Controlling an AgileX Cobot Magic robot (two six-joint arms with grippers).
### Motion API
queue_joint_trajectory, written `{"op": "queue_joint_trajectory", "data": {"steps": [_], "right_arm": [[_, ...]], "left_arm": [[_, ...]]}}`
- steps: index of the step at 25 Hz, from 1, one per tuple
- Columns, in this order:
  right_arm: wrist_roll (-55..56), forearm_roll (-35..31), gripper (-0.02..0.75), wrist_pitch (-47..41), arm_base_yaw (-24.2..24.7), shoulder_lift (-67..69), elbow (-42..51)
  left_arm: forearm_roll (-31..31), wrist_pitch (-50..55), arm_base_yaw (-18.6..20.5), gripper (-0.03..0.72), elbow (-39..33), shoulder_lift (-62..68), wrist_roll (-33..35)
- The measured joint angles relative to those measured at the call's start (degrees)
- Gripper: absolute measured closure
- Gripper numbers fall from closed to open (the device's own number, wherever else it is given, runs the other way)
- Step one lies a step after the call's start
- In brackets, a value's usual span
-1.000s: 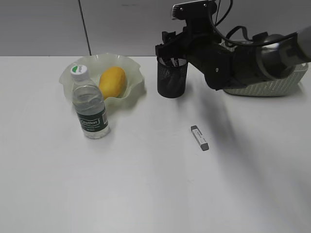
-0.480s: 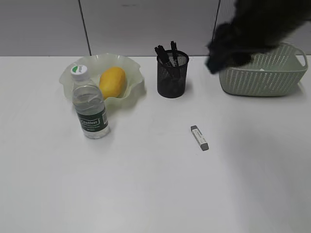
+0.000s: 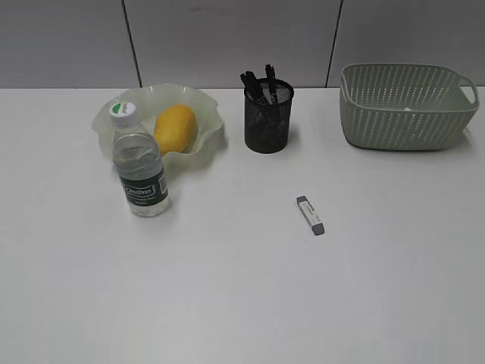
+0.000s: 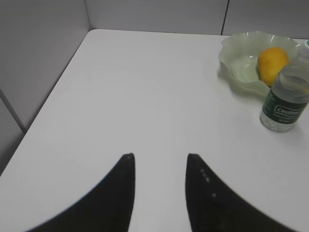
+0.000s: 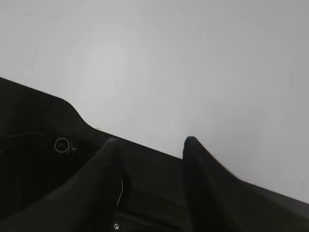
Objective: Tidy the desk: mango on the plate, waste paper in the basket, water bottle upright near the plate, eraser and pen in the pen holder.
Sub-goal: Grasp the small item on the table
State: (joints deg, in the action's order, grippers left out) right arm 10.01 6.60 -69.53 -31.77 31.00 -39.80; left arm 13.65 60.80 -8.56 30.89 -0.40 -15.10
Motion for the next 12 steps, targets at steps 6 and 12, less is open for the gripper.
{"op": "queue_joint_trajectory", "data": {"steps": [6,12], "right_arm": [[0.05,1.25,0.392,3.15,-0.04,-21.24,8.31],[-0.90,2.95,0.394,8.78,-0.04,-28.44,10.46]], "left_arm": [[0.00,0.00,0.00,0.433,0.00,0.00,0.00],[0.00,0.00,0.00,0.440,0.00,0.00,0.00]]}}
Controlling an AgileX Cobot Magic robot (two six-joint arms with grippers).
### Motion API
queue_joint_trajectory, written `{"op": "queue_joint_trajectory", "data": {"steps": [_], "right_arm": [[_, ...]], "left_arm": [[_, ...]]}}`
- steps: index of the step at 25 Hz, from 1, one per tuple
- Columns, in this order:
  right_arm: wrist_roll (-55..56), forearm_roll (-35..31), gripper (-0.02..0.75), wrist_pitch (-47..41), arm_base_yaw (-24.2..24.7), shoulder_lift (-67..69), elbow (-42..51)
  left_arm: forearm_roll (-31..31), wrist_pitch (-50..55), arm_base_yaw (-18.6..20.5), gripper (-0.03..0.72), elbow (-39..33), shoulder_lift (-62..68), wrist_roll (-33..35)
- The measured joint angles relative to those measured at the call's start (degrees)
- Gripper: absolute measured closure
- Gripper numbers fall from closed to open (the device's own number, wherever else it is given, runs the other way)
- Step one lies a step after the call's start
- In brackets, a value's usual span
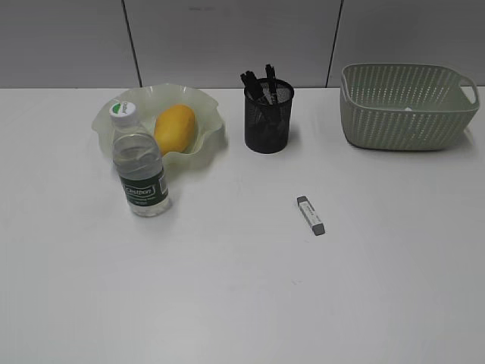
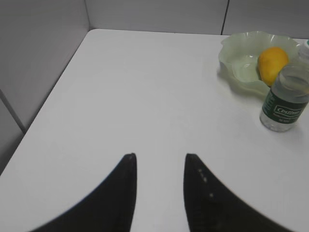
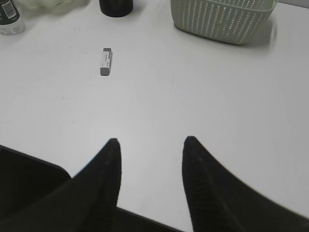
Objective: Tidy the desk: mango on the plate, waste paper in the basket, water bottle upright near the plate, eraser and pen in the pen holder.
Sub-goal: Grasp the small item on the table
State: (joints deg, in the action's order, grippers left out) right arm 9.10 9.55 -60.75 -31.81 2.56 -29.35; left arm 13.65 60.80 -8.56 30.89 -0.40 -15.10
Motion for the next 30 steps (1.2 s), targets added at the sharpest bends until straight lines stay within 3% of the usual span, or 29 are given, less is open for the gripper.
{"op": "queue_joint_trajectory", "data": {"steps": [10,17,21,23,25,28,30], "right_arm": [[-0.12,-0.07,0.395,0.89,1.07,-0.41,0.06],[-0.18,-0.20,0.396,0.91,15.64,-1.94,0.06],[-0.18,-0.59,0.396,0.92,19.02,-2.97,0.06],[-0.18,-1.12,0.398,0.92,19.16,-2.97,0.06],[-0.22,-1.30,0.397,0.92,19.16,-2.97,0.06],[-0.22,-1.49,0.397,0.92,19.23,-2.97,0.06],[-0.22,-1.54,0.397,0.92,19.23,-2.97,0.06]], "left_arm": [[-2.26,-0.19,0.00,0.441,0.00,0.40,1.60],[-22.42,-5.55,0.11,0.441,1.89,18.15,25.49],[-36.24,-16.28,-1.44,0.441,4.62,33.20,36.74],[-41.11,-19.47,-4.31,0.441,7.95,42.28,39.98],[-42.17,-21.50,-9.16,0.441,12.24,52.23,41.07],[-39.74,-25.41,-22.11,0.442,20.12,65.06,40.13],[-32.53,-28.85,-32.57,0.442,26.61,73.30,32.37]]}}
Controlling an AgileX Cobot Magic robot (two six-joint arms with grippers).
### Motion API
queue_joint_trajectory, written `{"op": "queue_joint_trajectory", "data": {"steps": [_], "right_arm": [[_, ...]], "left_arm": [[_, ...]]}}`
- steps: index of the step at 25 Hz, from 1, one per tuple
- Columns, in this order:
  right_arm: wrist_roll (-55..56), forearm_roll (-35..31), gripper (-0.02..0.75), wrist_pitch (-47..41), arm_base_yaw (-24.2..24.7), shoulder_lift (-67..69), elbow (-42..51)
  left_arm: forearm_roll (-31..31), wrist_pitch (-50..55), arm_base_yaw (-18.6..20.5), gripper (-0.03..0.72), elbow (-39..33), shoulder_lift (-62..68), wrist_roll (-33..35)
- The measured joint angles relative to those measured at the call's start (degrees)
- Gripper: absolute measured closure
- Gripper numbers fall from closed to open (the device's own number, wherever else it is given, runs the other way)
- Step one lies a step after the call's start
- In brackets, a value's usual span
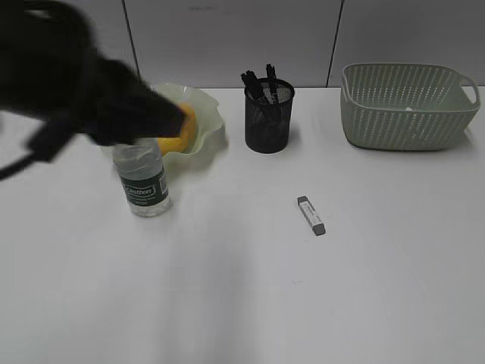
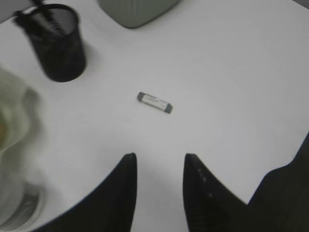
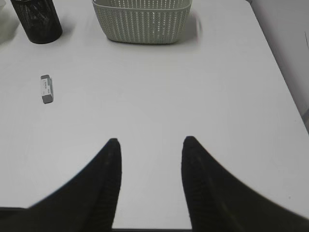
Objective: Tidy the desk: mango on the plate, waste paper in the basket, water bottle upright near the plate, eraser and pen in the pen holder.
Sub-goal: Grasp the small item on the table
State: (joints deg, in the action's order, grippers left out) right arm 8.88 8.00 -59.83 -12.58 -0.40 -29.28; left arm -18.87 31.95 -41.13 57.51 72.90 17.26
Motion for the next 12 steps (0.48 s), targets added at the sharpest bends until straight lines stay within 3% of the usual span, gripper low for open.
{"op": "queue_joint_trajectory", "data": {"steps": [2,4,9,12], "right_arm": [[0.00,0.00,0.397,0.00,0.00,0.00,0.00],[0.00,0.00,0.397,0.00,0.00,0.00,0.00],[0.00,0.00,0.397,0.00,0.00,0.00,0.00],[0.00,-0.05,0.397,0.00,0.00,0.00,0.00]], "left_arm": [[9.47,-0.20,-6.89,0.436,6.73,9.49,-12.95],[16.31,1.82,-10.24,0.392,14.31,20.40,-24.24],[18.87,6.78,-10.61,0.151,30.71,41.36,-36.06],[20.18,6.81,-9.95,0.127,38.24,50.43,-47.48]]}}
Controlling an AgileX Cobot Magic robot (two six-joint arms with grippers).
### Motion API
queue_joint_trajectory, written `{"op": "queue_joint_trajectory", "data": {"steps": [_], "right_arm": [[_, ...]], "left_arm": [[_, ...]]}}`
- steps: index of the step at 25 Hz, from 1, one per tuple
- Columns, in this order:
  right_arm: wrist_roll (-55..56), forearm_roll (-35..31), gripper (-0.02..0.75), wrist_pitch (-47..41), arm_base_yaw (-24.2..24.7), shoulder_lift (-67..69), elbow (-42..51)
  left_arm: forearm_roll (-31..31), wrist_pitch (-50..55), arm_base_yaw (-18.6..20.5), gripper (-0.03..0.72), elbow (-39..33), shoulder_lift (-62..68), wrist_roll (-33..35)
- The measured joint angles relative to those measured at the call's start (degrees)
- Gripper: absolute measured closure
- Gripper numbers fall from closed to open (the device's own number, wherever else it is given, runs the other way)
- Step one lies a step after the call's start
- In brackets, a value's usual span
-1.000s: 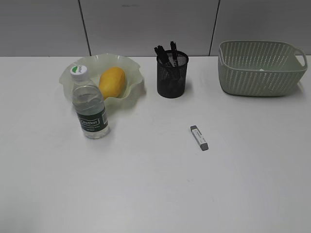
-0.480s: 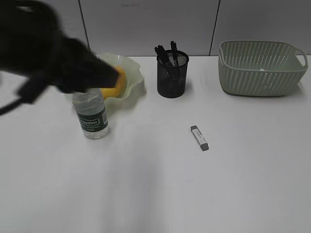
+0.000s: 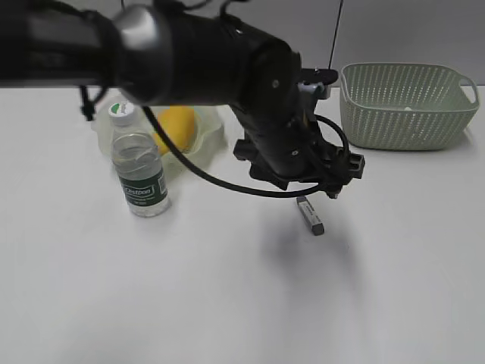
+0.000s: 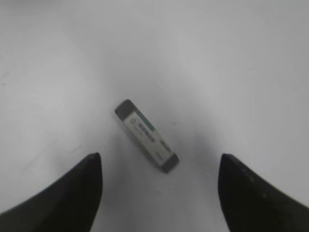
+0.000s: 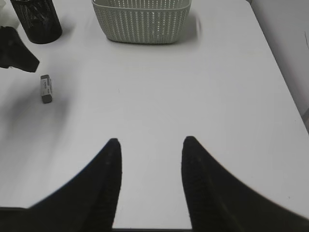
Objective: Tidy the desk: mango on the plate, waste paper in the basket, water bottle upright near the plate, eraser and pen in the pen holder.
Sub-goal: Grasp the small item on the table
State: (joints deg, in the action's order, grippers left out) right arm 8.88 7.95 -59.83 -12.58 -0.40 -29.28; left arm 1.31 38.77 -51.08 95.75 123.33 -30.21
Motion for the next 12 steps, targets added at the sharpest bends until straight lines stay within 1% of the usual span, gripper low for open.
{"op": "queue_joint_trajectory", "data": {"steps": [2,5,9,12], "right_arm": [[0.00,0.00,0.397,0.00,0.00,0.00,0.00],[0.00,0.00,0.397,0.00,0.00,0.00,0.00],[0.00,0.00,0.398,0.00,0.00,0.00,0.00],[0.00,0.00,0.398,0.00,0.00,0.00,0.00]], "left_arm": [[3.47,1.72,0.39,0.132,4.40,4.39,-8.55],[7.23,5.16,0.50,0.148,9.65,9.94,-16.24],[9.38,6.18,-0.22,0.171,16.04,15.00,-21.78],[10.02,7.76,-0.44,0.204,19.81,17.64,-23.05]]}}
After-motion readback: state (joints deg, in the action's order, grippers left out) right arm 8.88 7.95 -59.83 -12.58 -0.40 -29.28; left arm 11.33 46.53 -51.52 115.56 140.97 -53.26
